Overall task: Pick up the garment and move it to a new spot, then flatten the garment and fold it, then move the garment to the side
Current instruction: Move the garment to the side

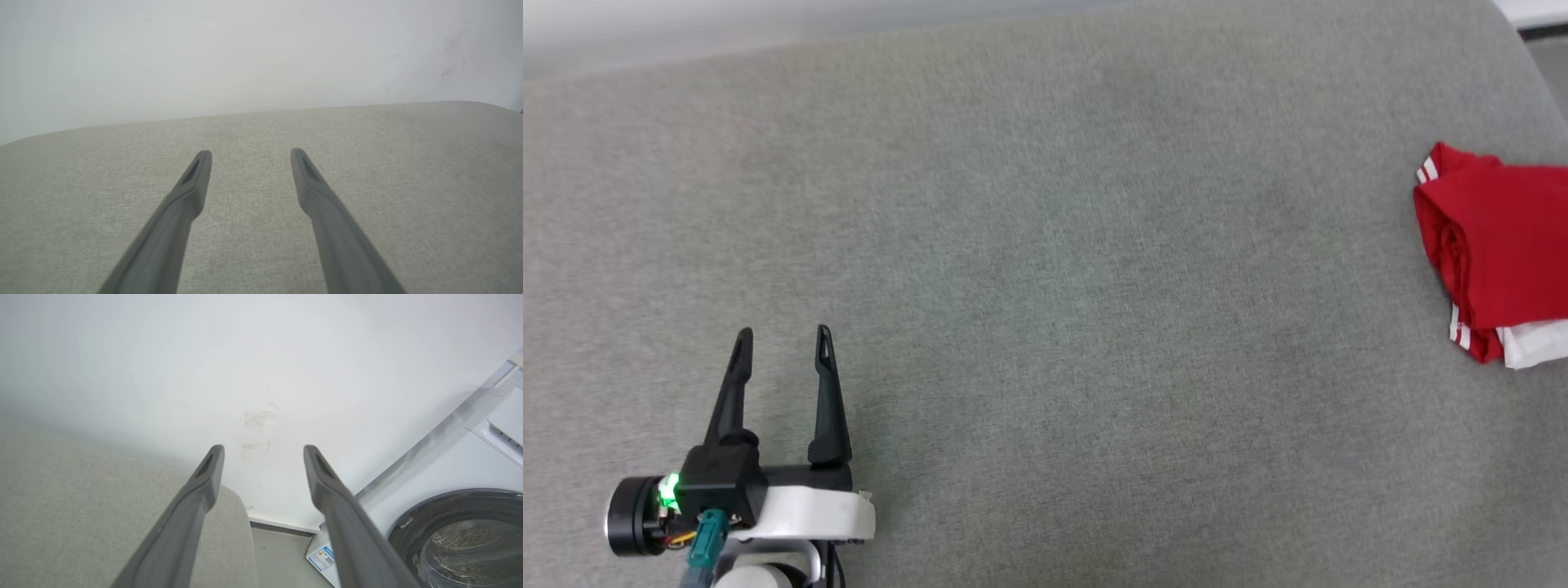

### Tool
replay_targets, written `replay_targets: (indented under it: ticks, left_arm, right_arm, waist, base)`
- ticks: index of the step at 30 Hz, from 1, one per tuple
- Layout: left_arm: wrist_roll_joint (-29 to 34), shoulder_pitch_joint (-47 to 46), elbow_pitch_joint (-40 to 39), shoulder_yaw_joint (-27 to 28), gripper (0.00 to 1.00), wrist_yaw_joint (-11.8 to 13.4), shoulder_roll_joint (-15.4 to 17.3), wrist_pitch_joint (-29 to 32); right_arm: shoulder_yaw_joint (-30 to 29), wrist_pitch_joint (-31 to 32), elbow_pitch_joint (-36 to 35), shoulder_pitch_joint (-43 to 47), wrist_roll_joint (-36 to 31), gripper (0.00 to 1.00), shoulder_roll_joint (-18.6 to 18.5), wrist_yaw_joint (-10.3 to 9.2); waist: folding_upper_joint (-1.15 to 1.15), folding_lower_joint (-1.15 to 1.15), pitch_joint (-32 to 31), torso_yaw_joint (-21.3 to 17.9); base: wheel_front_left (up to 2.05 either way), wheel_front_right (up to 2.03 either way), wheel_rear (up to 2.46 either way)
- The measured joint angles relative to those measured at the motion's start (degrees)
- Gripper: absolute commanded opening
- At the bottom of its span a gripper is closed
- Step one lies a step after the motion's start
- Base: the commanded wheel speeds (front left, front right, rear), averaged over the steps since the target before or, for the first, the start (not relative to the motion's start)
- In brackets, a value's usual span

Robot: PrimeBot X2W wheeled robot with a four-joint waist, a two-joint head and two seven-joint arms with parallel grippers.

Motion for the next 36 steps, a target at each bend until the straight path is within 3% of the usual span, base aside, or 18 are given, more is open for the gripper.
replay_targets:
  ticks: [5, 13, 18, 36]
  left_arm:
    - [-0.3, 2.0, 0.3, -0.4, 1.0, 0.5, -0.5, 0.0]
    - [-0.9, 4.3, 1.7, -0.7, 1.0, 1.0, -0.7, 0.0]
    - [-1.5, 6.0, 2.4, -1.5, 1.0, 1.2, -0.8, 0.0]
    - [-2.9, 12.3, 3.5, -3.0, 1.0, 1.9, -0.9, 0.0]
  right_arm:
    - [-5.0, -6.3, -8.2, 3.8, -2.3, 1.0, 7.7, -0.01]
    - [-5.2, -7.6, -27.0, 18.1, -1.5, 1.0, 18.1, -0.01]
    - [-5.2, -7.6, -32.0, 29.2, 2.0, 1.0, 20.3, -0.01]
    - [-9.4, -7.6, -35.0, 55.6, 5.7, 1.0, 26.7, -0.03]
  waist:
    - [0.0, 0.0, -3.8, 1.5]
    - [0.0, 0.0, -8.7, 4.7]
    - [0.0, 0.0, -11.2, 6.6]
    - [0.0, -0.01, -18.9, 9.5]
  base:
    - [0.0, 0.0, 0.0]
    - [0.0, 0.0, 0.0]
    - [0.0, 0.0, 0.0]
    - [0.0, 0.0, 0.0]
